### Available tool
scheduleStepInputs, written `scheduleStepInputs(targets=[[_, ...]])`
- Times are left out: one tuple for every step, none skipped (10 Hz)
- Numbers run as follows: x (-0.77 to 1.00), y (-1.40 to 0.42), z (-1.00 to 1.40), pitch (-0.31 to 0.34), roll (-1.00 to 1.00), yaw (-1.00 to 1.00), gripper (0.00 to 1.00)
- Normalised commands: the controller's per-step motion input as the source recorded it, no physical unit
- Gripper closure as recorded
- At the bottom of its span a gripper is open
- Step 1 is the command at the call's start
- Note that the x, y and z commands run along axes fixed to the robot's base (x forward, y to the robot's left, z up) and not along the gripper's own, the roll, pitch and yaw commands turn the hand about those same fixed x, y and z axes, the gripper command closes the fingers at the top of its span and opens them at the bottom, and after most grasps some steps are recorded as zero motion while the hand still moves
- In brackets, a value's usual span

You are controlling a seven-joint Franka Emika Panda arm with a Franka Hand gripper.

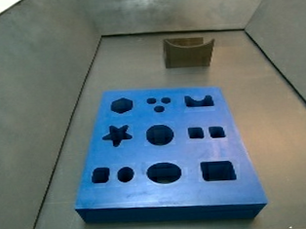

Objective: Pick up the oval object. Move up. Place the oval object on the fixture. Regrasp the oval object. Move to above the board. Insert the oval object.
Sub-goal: Place the oval object on the fixture.

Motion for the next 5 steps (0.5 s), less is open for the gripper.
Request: scheduleStepInputs(targets=[[0.09, 0.04, 0.00, 0.265, -0.16, -0.15, 1.00], [0.09, 0.04, 0.00, 0.214, -0.12, -0.16, 1.00], [0.12, 0.07, -1.00, 0.056, -1.00, -0.20, 1.00], [0.13, 0.08, -1.00, 0.037, -1.00, -0.20, 1.00], [0.14, 0.09, -1.00, 0.038, -1.00, -0.20, 1.00]])
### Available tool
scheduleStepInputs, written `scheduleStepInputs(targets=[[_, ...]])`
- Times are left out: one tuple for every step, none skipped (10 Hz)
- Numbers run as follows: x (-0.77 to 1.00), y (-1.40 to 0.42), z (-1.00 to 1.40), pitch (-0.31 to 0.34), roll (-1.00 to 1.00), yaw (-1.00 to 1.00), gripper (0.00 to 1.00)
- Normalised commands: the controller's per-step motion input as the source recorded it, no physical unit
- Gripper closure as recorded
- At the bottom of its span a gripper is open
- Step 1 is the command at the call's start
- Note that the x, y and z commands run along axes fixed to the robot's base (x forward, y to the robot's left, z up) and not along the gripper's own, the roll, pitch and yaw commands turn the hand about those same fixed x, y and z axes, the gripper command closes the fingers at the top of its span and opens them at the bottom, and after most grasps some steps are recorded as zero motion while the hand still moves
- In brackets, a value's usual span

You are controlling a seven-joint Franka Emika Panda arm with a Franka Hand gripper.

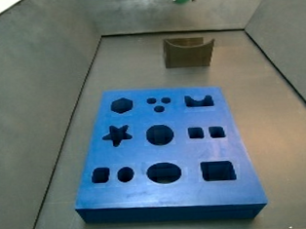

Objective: Pick up the oval object. Move up. Place the oval object on the fixture. Regrasp the oval object. Move to above the board. Insert the oval object.
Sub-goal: Place the oval object on the fixture, then regrasp the oval object.

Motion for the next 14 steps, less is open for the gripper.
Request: scheduleStepInputs(targets=[[0.15, 0.09, -1.00, 0.041, -1.00, -0.20, 1.00], [0.17, 0.10, -1.00, 0.038, -1.00, -0.20, 1.00], [0.17, 0.10, -1.00, 0.031, -1.00, -0.21, 1.00], [0.18, 0.11, -1.00, 0.018, -0.81, -0.18, 1.00], [0.19, 0.12, -1.00, 0.005, -0.65, -0.16, 1.00], [0.20, 0.12, -1.00, 0.004, -0.55, -0.14, 1.00], [0.21, 0.13, -1.00, 0.009, -0.34, -0.12, 1.00], [0.18, 0.10, -0.82, 0.012, -0.24, -0.10, 1.00], [0.13, 0.08, -0.56, 0.010, -0.18, -0.09, 1.00], [0.11, 0.07, -0.44, 0.010, -0.17, -0.08, 1.00], [0.00, 0.00, 0.00, 0.000, 0.00, 0.00, 0.00], [0.00, 0.00, 1.00, -0.036, -0.02, -0.05, 0.00], [0.00, 0.00, 1.00, -0.034, -0.02, -0.04, 0.00], [-0.02, 0.00, 1.00, -0.022, 0.01, -0.01, 0.00]])
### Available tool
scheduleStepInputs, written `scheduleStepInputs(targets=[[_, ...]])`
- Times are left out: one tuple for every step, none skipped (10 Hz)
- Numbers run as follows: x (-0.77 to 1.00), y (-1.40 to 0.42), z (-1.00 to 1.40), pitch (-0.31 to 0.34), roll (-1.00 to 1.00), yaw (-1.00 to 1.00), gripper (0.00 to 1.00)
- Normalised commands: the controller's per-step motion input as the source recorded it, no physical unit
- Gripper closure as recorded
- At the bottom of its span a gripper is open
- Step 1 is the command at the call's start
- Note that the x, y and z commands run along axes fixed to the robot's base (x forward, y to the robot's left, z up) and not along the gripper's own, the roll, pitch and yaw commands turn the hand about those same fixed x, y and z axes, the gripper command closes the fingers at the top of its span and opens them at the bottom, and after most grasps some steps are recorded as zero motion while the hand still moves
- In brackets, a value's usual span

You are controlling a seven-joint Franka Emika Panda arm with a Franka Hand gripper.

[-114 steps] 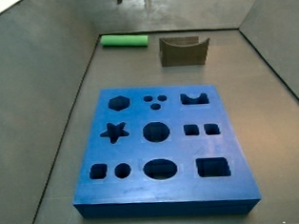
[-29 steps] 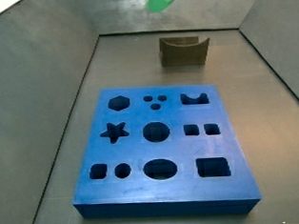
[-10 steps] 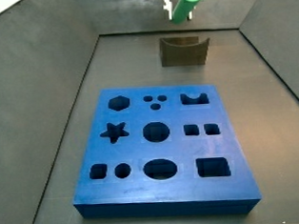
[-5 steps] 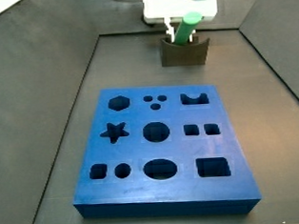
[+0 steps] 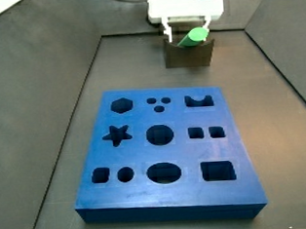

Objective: Pick up the oval object. Move up. Place the oval object on the fixture. Regrasp the oval object. Move to above the board. Insert the oval object.
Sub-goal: Regrasp the oval object.

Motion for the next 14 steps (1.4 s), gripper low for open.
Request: scheduleStepInputs(targets=[[-0.02, 0.00, 1.00, -0.017, 0.02, 0.00, 0.00], [-0.03, 0.00, 1.00, 0.012, 0.04, 0.02, 0.00], [-0.03, 0.00, 0.95, 0.023, 0.04, 0.02, 0.00], [-0.03, 0.00, 0.73, 0.046, 0.04, 0.02, 0.00], [-0.03, 0.00, 0.55, 0.061, 0.04, 0.02, 0.00], [-0.03, 0.00, 0.38, 0.073, 0.04, 0.01, 0.00], [-0.03, 0.00, 0.21, 0.081, 0.04, 0.00, 0.00], [-1.00, 0.00, 0.00, 0.034, 0.04, -0.06, 0.00], [-1.00, 0.00, -0.01, 0.007, 0.03, -0.08, 0.00], [-1.00, 0.00, 0.02, -0.023, 0.05, -0.09, 0.00], [-1.00, 0.00, 0.02, -0.037, 0.07, -0.08, 0.00], [-1.00, 0.00, 0.02, -0.062, 0.08, -0.06, 0.00], [-1.00, -0.01, 0.02, -0.086, 0.09, -0.05, 0.00], [-1.00, -0.02, 0.03, -0.110, 0.10, -0.03, 0.00]])
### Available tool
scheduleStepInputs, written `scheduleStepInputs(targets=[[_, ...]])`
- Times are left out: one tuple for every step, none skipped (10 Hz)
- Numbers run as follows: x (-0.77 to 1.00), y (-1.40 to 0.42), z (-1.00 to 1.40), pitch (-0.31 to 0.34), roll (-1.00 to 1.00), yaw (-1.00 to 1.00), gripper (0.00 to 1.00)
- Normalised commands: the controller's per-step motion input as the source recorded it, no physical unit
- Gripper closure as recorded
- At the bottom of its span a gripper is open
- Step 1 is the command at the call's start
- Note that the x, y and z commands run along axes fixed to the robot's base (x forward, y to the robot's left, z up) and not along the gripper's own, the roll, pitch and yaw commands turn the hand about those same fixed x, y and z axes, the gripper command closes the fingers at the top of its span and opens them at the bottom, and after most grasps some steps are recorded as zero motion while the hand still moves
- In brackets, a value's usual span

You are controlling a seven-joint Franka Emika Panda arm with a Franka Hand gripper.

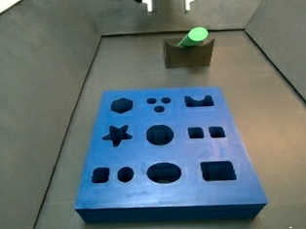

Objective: Pick up the oval object. Move up. Place the oval object on the fixture. Regrasp the oval object. Move to above the board. Insert the oval object.
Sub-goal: Regrasp the oval object.

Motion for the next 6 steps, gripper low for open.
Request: scheduleStepInputs(targets=[[-1.00, -0.02, 0.03, -0.118, 0.11, -0.02, 0.00], [-0.82, -0.02, 0.02, -0.129, 0.13, 0.01, 0.00], [-0.73, -0.02, 0.03, -0.128, 0.13, 0.02, 0.00], [-0.34, -1.00, -0.25, -0.008, 1.00, -0.91, 0.00], [-0.29, -1.00, -0.26, -0.008, 1.00, -0.91, 0.00], [-0.14, -1.00, -0.18, -0.048, 1.00, -0.90, 0.00]])
